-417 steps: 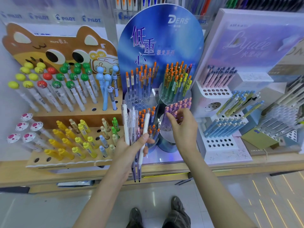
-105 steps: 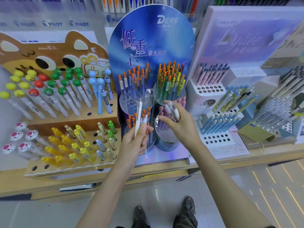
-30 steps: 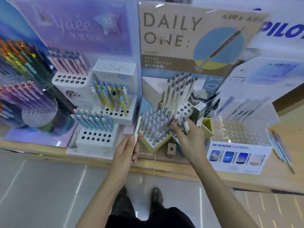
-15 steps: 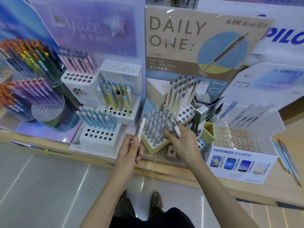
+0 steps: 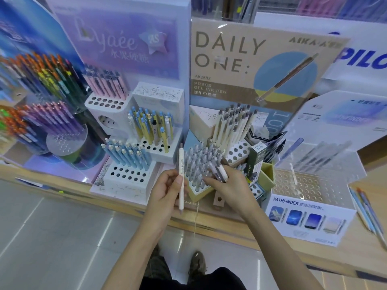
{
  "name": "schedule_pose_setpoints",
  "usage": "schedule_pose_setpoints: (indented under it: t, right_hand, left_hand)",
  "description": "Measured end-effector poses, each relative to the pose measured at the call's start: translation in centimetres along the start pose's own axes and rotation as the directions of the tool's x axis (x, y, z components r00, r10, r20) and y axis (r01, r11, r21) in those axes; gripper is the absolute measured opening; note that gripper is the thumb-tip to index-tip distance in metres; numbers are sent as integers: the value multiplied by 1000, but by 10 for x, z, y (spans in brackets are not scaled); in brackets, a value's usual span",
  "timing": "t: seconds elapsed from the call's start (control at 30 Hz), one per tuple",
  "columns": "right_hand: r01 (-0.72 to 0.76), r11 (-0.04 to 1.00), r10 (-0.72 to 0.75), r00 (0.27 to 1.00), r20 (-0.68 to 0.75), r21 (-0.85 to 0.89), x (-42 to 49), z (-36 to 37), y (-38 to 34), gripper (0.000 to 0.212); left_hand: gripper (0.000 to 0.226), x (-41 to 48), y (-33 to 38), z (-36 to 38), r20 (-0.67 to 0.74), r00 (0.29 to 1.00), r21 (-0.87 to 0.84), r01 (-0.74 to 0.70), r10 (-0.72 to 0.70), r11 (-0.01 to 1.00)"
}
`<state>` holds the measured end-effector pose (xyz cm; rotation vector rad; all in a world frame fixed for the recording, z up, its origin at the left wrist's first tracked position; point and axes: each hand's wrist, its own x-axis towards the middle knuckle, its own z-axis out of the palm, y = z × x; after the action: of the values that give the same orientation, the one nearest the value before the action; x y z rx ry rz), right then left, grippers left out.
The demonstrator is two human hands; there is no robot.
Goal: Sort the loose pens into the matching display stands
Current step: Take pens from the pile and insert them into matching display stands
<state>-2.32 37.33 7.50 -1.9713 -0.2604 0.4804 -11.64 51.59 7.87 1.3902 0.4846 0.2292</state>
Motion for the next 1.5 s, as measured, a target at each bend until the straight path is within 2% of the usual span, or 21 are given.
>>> schedule_pose_setpoints:
  t: [0.13,0.2,0.3,0.4,0.47,0.57,0.63,0.7,0.87,0.97,1.1,1.27,1.5]
  right_hand:
    - [46,923,-15,996,-84,381,-12,-24,-32,9]
    - [89,893,-62,995,-76,442,-15,-34,-48,7]
    - [153,901,-91,982,-168,405,-15,-47,-61,5]
    - [195,929,-73,930,-360,313,-11,-68,-59,20]
    - [225,945,-92,881,-464,239,-5,-83,-53,21]
    - [250,953,-126,839,-529,169,12,-94,-44,25]
    - [245,962,-151,844,-515,119,22,-92,-40,29]
    - [250,966,-183,852,-491,73,30,-88,-37,32]
    - [249,968,-216,874,-434,20,37,-93,-35,40]
    - [247,969,-230,883,-410,-13,36,-97,-34,37]
    - [236,971,-208,898,-388,26,38,-99,-32,34]
    - [174,984,-177,966,-187,-32,49,-91,-35,23]
    - [148,989,-146,987,-71,23,53,-100,-36,37]
  left_hand:
    - [15,7,16,10,162,983,144,-114,90,983]
    - [17,13,24,21,242,963,188,-167,119,968]
    - [22,24,30,40,292,940,236,-250,176,939]
    - [31,40,21,51,230,930,452,-362,286,815]
    - [47,48,12,52,173,943,590,-330,283,737]
    - [50,52,-1,51,154,939,699,-324,308,637]
    - [46,52,-7,51,159,929,740,-336,334,583]
    - [43,52,-9,52,159,929,752,-334,335,569]
    - [44,53,-11,52,167,929,741,-339,330,579]
    - [44,53,-10,53,157,926,727,-344,344,594]
    - [41,52,-8,54,158,917,705,-364,366,609]
    - [37,51,-6,55,145,921,698,-354,362,623]
    - [37,52,-3,56,145,928,684,-344,342,643]
